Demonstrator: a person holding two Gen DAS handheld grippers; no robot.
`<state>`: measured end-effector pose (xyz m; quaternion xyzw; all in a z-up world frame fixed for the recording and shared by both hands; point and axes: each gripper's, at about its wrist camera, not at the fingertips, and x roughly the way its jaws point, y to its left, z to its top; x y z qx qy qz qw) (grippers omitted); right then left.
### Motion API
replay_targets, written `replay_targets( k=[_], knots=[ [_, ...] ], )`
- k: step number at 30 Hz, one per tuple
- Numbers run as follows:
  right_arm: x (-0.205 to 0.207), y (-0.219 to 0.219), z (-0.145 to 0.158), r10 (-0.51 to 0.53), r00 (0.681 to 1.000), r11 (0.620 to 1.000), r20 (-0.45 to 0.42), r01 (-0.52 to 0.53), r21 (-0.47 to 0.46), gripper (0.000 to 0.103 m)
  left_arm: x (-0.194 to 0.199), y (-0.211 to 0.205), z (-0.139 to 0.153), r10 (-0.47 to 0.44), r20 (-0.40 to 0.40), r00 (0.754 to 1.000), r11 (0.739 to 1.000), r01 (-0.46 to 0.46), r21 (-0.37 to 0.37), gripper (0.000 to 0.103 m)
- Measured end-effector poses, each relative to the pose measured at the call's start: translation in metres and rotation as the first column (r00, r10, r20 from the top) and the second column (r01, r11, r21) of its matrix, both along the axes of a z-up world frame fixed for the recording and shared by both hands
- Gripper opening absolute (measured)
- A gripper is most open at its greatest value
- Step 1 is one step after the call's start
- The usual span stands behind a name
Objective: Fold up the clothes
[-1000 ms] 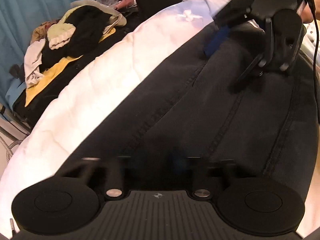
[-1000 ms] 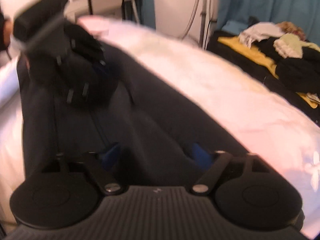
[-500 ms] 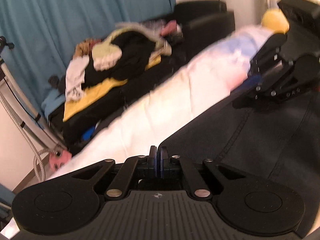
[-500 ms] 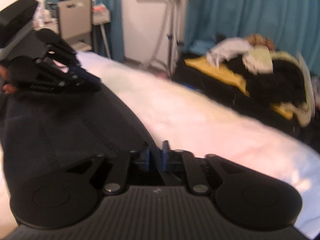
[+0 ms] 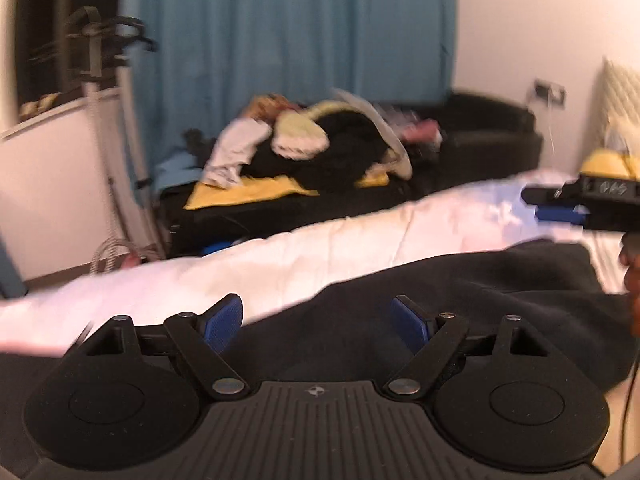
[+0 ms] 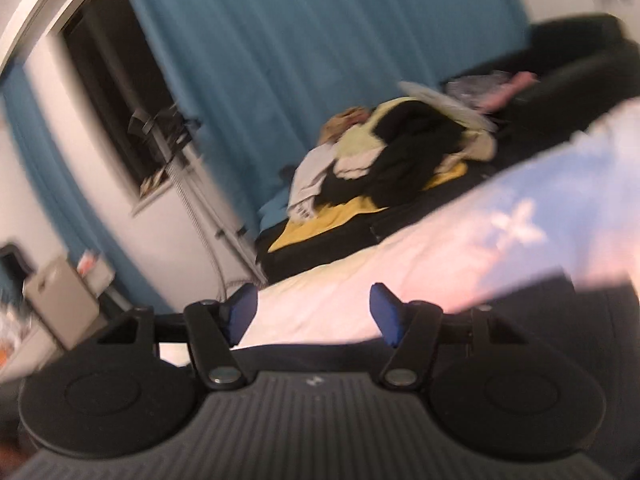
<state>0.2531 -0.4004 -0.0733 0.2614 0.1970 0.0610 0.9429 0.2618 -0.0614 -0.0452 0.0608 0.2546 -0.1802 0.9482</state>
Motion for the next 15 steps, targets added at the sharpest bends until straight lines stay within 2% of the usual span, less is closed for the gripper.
replay_targets(
  k=[2,5,8,10,11,12,15],
  knots=[
    [-0.015,0.023,0.005,-0.001,1.000,0.999,-0.012,0.001,-0.037,0.063,-0.033,0.011,0.003,0.069,-0.001,0.998,0.997,-0.069,-0.045,0.084],
    [-0.044,0.044,0.011,0.024,0.999,0.998,-0.023,-0.025,-0.061,0.064,-0.083,0.033,0.007,0.124,-0.047,0.991,0.982,-0.129,-0.138,0.085],
    [-0.076,0.045,0.017,0.028,0.999,0.996,-0.038,-0.031,-0.085,0.065,-0.120,0.050,0.009,0.163,-0.042,0.986,0.976,-0.167,-0.142,0.085],
    [-0.100,0.031,0.019,-0.040,0.998,0.997,-0.038,0.037,-0.071,0.074,-0.137,0.062,0.011,0.216,-0.042,0.976,0.962,-0.220,-0.164,0.086],
    [-0.110,0.022,0.016,-0.087,0.995,0.995,-0.047,0.085,-0.048,0.083,-0.145,0.071,0.012,0.230,-0.064,0.971,0.948,-0.238,-0.212,0.087],
    [-0.119,0.012,0.014,-0.134,0.989,0.991,-0.057,0.133,-0.025,0.086,-0.153,0.079,0.013,0.242,-0.085,0.967,0.931,-0.256,-0.260,0.088],
    [-0.136,-0.023,-0.001,-0.264,0.956,0.955,-0.127,0.278,0.103,0.086,-0.174,0.095,0.013,0.245,-0.129,0.961,0.889,-0.276,-0.366,0.089]
  ],
)
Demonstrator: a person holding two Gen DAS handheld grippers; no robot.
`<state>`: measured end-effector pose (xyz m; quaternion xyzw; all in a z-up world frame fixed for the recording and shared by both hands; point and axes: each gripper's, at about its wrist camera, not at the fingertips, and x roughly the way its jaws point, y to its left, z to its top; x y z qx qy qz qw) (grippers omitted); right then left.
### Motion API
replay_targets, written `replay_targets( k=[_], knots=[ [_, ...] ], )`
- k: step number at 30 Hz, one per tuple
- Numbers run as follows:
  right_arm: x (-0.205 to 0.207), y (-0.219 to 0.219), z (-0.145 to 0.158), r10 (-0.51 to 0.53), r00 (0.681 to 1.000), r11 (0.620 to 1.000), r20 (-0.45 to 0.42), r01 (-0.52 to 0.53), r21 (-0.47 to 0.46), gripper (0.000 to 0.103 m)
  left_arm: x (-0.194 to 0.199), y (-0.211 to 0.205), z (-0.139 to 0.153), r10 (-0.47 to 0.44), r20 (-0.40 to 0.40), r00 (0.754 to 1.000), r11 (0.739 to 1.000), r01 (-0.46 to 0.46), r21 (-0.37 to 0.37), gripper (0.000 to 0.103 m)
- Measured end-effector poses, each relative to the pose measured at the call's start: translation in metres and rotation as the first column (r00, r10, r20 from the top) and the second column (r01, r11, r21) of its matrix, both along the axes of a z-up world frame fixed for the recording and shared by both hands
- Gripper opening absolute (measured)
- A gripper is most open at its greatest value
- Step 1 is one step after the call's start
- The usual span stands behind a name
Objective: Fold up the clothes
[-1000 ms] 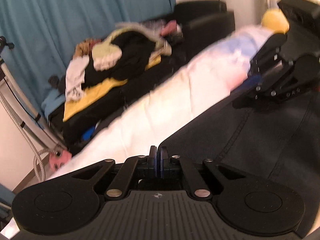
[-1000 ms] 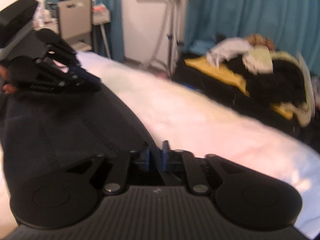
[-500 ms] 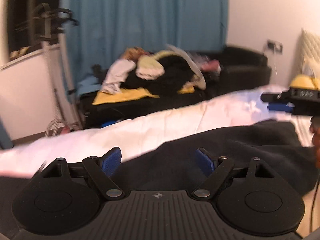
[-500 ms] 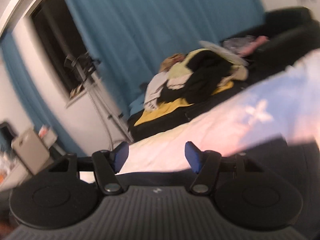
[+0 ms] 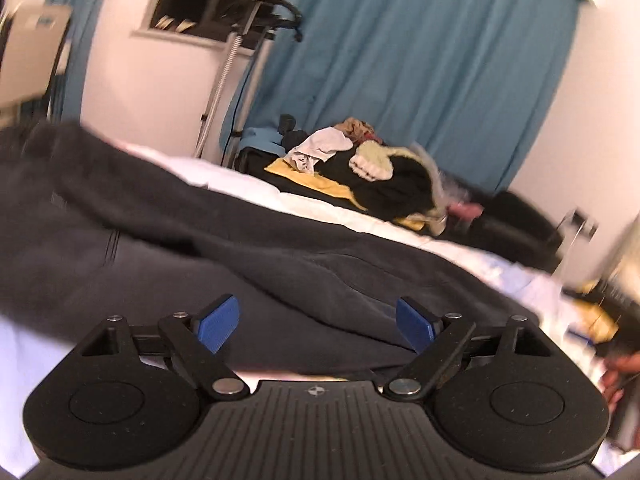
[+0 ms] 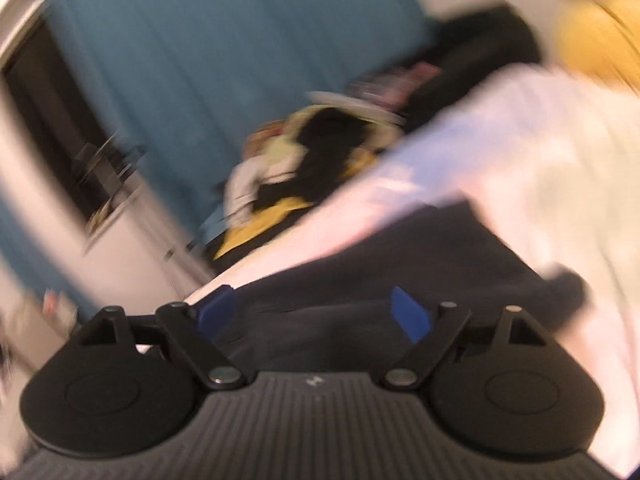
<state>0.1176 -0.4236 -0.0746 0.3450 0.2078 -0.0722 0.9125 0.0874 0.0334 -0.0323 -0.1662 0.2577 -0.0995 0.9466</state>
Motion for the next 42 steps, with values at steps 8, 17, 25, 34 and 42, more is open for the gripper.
replay_targets(
  k=[8,17,25,34,42],
  knots=[
    [0.014,-0.045,-0.030,-0.127,0.992,0.985,0.017,0.124,0.119,0.082,-0.009,-0.013,-0.009,-0.024,-0.008,1.000,0.998,0.024,0.055,0.090],
    [0.075,-0.091,-0.049,-0.168,0.985,0.985,-0.032,0.169,0.025,0.075,0.006,-0.009,-0.037,-0.042,-0.080,0.996,0.999,0.044,0.018,0.090],
    [0.125,-0.118,-0.072,-0.083,0.984,0.993,-0.156,0.095,0.076,0.055,0.024,-0.005,-0.063,-0.144,-0.051,0.988,0.990,0.144,0.005,0.090],
    [0.136,-0.102,0.008,-0.024,0.998,0.988,0.064,0.033,-0.151,0.007,0.034,0.002,-0.079,-0.152,-0.055,0.987,0.987,0.149,-0.060,0.090],
    [0.196,-0.096,-0.022,-0.071,0.990,0.971,-0.126,0.040,-0.234,0.039,0.035,0.000,-0.078,-0.125,-0.042,0.991,0.992,0.124,-0.011,0.090]
  ],
)
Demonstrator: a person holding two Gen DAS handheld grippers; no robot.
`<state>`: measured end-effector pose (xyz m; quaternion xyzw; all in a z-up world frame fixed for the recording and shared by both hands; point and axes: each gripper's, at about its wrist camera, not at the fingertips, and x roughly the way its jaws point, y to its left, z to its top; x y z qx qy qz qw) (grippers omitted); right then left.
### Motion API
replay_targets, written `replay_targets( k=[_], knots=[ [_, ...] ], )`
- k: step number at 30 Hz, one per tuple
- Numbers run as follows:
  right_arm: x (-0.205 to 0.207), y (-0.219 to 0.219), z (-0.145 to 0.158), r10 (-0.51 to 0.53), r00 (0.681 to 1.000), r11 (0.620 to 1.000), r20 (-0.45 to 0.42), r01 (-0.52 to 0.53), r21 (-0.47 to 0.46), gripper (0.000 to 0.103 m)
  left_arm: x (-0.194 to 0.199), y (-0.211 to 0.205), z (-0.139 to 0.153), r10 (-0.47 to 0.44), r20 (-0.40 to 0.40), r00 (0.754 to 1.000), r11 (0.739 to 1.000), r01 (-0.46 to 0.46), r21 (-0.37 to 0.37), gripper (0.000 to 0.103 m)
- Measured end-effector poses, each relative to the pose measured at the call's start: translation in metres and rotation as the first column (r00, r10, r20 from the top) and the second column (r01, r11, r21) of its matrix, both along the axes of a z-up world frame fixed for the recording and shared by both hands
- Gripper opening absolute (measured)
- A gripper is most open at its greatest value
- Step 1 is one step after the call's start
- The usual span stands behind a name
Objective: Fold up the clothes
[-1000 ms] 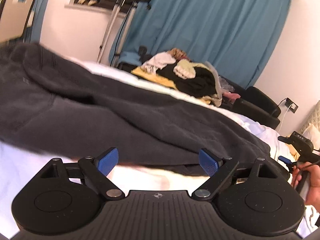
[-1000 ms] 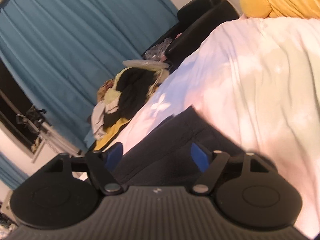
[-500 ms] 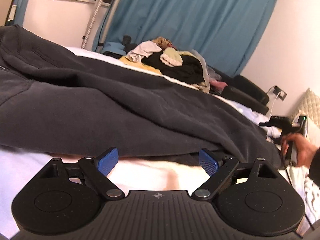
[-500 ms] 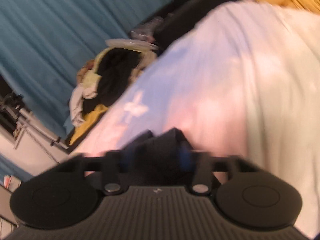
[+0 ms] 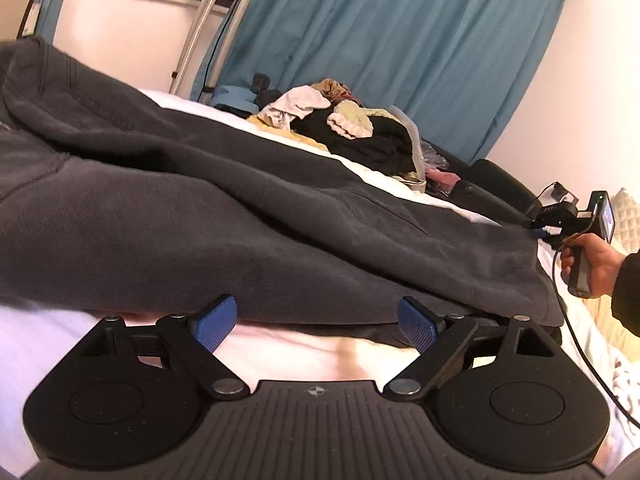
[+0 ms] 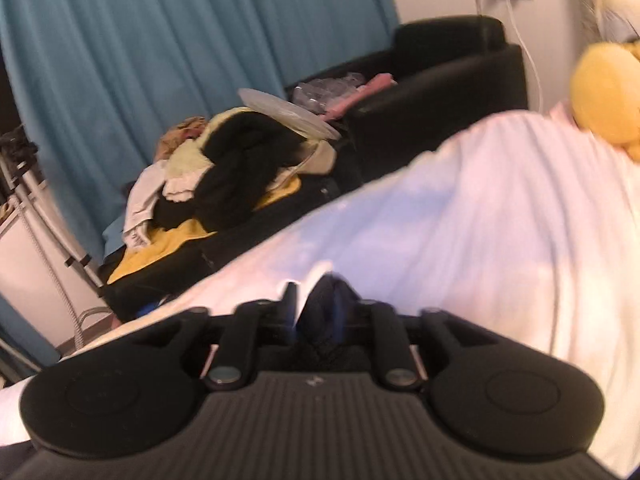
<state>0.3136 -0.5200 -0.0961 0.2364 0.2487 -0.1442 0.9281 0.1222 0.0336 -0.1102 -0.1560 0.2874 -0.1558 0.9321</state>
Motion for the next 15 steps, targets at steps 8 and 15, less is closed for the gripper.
replay_targets(
  k=[8,15],
  knots=[
    [-0.057,0.044,0.019,0.013,0.991,0.999,0.137,-0.009,-0.033,0.061,0.005,-0.001,-0.002,0.004,0.016,1.000,1.000,-0.005,0.010,0.090],
    [-0.151,0.101,0.016,-0.058,0.977,0.984,0.203,0.021,0.179,0.063,-0.007,-0.003,0.001,-0.004,0.044,0.999,0.999,0.002,0.034,0.091]
  ],
)
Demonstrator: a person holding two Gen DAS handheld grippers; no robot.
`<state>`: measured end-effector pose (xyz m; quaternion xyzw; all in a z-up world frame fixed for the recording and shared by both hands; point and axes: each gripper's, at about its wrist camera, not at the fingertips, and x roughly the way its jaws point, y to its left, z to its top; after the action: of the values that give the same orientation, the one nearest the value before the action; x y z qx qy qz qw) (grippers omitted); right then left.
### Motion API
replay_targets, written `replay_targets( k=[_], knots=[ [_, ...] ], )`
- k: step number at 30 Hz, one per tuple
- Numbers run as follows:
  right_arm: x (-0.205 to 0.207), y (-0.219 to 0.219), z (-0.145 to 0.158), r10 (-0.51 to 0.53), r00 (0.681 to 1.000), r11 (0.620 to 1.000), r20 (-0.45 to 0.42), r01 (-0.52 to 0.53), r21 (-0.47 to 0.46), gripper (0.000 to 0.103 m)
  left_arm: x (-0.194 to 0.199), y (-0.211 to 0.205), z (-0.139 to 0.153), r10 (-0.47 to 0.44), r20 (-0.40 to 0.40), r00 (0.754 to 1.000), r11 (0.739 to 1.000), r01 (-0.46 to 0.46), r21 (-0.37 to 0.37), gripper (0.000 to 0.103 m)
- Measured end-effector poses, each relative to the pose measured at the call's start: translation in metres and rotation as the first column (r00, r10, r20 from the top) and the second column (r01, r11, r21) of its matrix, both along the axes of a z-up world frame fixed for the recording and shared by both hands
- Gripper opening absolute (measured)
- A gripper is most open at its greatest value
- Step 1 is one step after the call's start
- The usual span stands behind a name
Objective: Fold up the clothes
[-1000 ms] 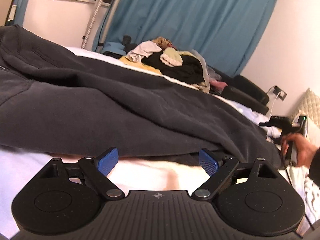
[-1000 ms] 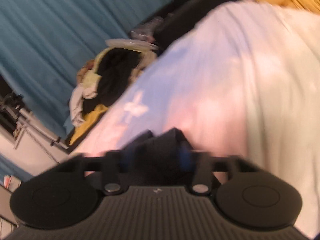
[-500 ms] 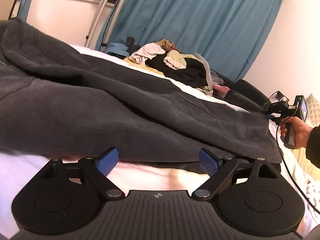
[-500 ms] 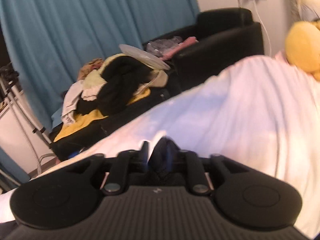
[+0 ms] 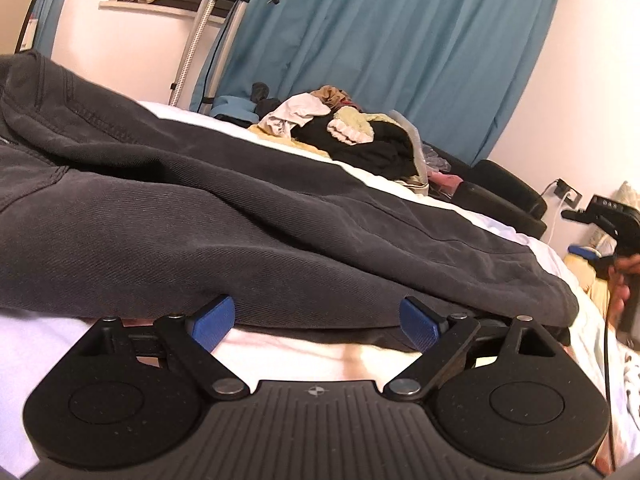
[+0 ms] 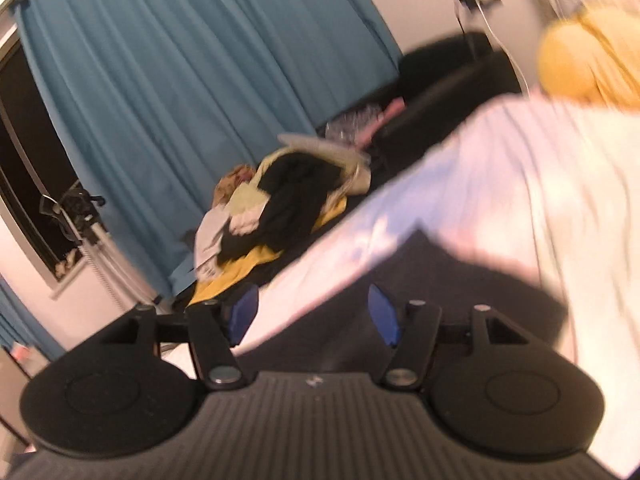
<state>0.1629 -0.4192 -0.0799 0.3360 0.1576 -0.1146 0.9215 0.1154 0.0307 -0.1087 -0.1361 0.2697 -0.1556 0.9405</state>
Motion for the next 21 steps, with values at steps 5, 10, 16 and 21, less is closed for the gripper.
replay_targets(
  k=[5,10,16,21],
  knots=[
    [-0.050,0.007,-0.037,-0.013,1.000,0.935,-0.025,0.021,0.353,0.076,-0.017,0.006,0.004,0.008,0.035,0.999,1.000,-0.008,0.016,0.091],
    [-0.070,-0.004,-0.064,-0.016,0.994,0.817,-0.110,0.076,0.572,0.084,-0.032,0.010,0.013,0.050,0.038,0.998,0.999,-0.050,0.010,0.091],
    [-0.047,-0.021,-0.093,0.030,0.994,0.699,-0.105,0.054,0.713,0.091,-0.050,0.014,0.033,0.133,0.043,0.990,0.990,-0.131,-0.048,0.092],
    [-0.020,-0.046,-0.105,0.051,0.998,0.746,-0.047,-0.007,0.666,0.091,-0.050,0.012,0.036,0.177,0.051,0.983,0.983,-0.174,-0.058,0.092]
  ],
)
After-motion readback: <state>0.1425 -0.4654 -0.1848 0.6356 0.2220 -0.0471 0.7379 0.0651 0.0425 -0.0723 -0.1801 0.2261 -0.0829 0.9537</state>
